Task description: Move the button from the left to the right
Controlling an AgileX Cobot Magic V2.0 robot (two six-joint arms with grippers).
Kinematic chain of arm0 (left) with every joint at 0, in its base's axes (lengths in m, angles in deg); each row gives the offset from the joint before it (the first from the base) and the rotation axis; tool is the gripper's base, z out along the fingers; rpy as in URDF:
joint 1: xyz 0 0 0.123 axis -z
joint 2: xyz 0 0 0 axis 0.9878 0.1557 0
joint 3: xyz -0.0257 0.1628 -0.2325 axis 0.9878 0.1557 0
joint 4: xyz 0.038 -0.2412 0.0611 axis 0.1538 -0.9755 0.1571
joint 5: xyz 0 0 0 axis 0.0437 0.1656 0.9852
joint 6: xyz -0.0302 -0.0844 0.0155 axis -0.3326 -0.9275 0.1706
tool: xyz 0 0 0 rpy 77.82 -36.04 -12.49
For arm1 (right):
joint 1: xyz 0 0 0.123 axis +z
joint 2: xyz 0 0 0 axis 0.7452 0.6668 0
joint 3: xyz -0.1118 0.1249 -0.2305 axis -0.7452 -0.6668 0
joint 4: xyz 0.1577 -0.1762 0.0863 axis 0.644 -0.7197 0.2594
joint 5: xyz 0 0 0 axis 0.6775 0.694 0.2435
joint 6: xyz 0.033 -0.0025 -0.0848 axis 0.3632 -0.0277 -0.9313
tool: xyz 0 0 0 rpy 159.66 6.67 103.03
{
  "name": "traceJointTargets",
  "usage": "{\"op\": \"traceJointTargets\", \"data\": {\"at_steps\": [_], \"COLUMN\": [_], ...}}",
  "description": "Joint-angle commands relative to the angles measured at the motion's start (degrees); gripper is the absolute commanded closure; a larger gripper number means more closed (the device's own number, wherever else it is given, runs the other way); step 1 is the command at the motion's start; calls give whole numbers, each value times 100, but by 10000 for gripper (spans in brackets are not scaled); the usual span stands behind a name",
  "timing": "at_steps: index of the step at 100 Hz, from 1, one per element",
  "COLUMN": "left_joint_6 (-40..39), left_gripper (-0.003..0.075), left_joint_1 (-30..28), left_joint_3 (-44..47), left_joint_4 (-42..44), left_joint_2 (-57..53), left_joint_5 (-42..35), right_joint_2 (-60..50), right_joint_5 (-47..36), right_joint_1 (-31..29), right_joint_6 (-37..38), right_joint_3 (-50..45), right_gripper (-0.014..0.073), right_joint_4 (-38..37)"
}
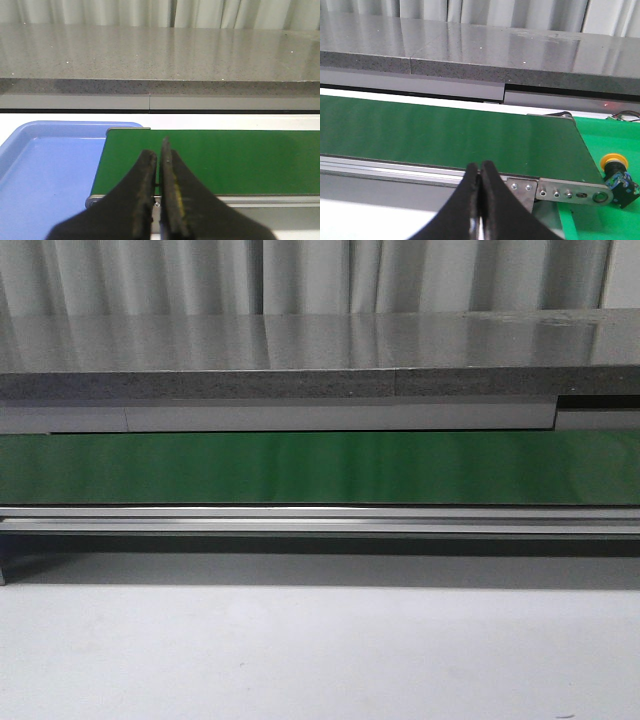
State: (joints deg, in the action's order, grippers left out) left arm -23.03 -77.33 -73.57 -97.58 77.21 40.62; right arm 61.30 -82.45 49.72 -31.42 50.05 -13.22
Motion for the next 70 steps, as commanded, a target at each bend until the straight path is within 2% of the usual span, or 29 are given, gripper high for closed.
{"op": "traceJointTargets", "data": {"at_steps": [1,70], "left_joint_6": [-8,-8], "left_gripper": [715,715], "left_joint_1": [55,55], "left_joint_3": [-158,-150], "left_joint_4": [-82,-16], "left_joint_2": [58,48], "left_joint_5": [-409,-420], "right_joint_2": [-77,-77], "right_joint_5": [-407,-407], "right_joint_1": [-13,-13], "right_joint_6": [14,14], "right_joint_3": [-3,-3], "right_gripper": [715,715], "right_joint_4": [-51,-51]}}
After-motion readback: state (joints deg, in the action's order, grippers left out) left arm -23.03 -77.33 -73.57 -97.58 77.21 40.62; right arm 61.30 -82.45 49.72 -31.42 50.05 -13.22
